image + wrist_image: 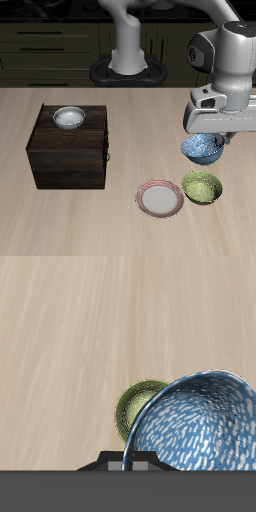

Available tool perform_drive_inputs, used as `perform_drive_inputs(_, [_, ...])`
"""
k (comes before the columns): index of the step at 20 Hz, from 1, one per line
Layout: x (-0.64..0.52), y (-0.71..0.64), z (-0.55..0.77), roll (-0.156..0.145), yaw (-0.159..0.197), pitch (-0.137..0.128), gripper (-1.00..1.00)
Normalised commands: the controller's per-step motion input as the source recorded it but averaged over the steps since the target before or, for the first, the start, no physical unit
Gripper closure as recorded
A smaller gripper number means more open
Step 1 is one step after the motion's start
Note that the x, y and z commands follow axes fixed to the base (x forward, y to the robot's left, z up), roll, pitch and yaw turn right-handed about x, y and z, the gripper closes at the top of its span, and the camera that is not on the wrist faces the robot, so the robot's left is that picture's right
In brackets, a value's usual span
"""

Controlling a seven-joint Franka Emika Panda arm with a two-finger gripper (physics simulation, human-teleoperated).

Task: Stack the blue bowl on the green bowl

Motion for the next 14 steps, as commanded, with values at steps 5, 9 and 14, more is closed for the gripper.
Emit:
perform_drive_inputs(5, [0.10,0.04,-0.20,-0.004,0.009,0.020,1.00])
perform_drive_inputs(9, [0.11,-0.04,-0.14,-0.009,0.002,0.017,1.00])
perform_drive_inputs(14, [0.07,0.00,-0.26,-0.002,-0.002,0.033,1.00])
